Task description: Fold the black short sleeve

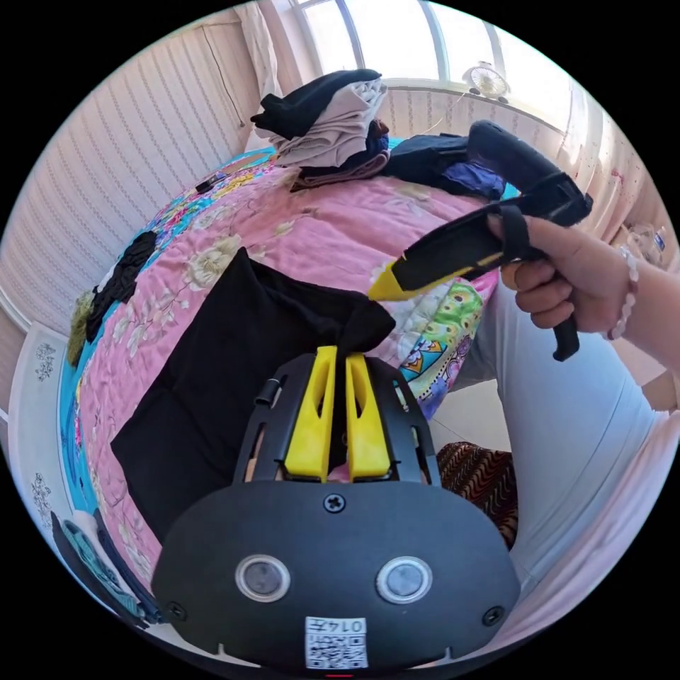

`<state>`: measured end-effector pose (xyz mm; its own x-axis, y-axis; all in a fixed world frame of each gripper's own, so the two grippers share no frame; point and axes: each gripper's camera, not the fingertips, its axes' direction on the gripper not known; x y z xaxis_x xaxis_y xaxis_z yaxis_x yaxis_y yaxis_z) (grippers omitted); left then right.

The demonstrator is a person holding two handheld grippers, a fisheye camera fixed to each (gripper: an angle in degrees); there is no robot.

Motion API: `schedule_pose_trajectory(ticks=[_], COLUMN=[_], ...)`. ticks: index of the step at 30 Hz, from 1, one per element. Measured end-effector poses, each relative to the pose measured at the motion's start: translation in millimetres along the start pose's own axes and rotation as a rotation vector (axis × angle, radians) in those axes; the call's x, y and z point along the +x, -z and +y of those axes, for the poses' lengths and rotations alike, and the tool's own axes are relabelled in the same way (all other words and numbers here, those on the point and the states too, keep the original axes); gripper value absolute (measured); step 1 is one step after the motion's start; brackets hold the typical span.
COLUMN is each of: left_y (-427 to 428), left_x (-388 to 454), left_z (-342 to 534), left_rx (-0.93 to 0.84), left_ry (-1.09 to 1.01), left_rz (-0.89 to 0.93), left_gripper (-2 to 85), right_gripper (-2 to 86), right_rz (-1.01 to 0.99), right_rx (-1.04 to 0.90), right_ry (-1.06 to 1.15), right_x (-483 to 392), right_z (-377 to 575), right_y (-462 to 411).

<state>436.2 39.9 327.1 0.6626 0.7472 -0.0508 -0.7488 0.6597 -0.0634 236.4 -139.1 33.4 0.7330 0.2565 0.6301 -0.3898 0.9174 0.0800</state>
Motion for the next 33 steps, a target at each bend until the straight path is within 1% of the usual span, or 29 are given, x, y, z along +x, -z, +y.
schedule_pose_trajectory(ticks=[1,2,3,5,7,9,11,13,16,19,21,25,27,28,31,33], left_y=[1,3,7,14,22,32,39,46,65,78,91,117,136,144,161,176], left_x=[-1,-2,-3,-10,-19,-32,-41,-50,-69,-88,-106,-143,-173,-187,-214,-237], left_z=[0,0,-1,-2,-1,1,3,5,15,26,39,65,90,104,134,162], left_rx=[-0.001,-0.005,-0.008,-0.009,0.005,0.011,0.017,0.021,0.061,0.097,0.135,0.202,0.248,0.269,0.297,0.304], left_ry=[0.003,-0.001,-0.003,0.016,0.043,0.078,0.103,0.126,0.18,0.249,0.296,0.436,0.579,0.642,0.74,0.831], left_rz=[-0.004,-0.013,-0.022,-0.018,-0.013,-0.006,-0.005,-0.002,-0.006,0.012,0.025,0.036,0.059,0.066,0.05,0.02], left_gripper=[0.1,-0.2,-0.4,-0.5,-0.6,-0.5,-0.5,-0.5,-0.5,-0.5,-0.5,-0.4,-0.5,-0.5,-0.5,-0.5], right_gripper=[4.8,6.1,6.8,9.8,10.9,11.0,10.7,10.2,7.1,3.6,3.0,2.3,2.2,2.2,2.1,2.2], right_rz=[0.058,0.059,0.03,-0.11,-0.146,-0.131,-0.085,-0.08,-0.037,0.056,0.065,0.036,0.041,0.052,0.069,0.055], right_rx=[0.086,0.12,0.12,0.093,0.084,0.108,0.118,0.103,0.068,0.009,-0.018,-0.06,-0.099,-0.13,-0.188,-0.226], right_ry=[-0.034,-0.091,-0.118,-0.167,-0.157,-0.148,-0.14,-0.131,-0.123,-0.062,-0.014,0.05,0.096,0.127,0.208,0.218], right_x=[10,24,31,48,50,48,43,38,29,11,-3,-37,-58,-72,-107,-124], right_z=[-10,-22,-30,-60,-80,-99,-122,-140,-163,-178,-183,-192,-196,-198,-199,-198], right_y=[4,2,-2,-25,-43,-58,-78,-93,-114,-133,-145,-179,-202,-220,-273,-309])
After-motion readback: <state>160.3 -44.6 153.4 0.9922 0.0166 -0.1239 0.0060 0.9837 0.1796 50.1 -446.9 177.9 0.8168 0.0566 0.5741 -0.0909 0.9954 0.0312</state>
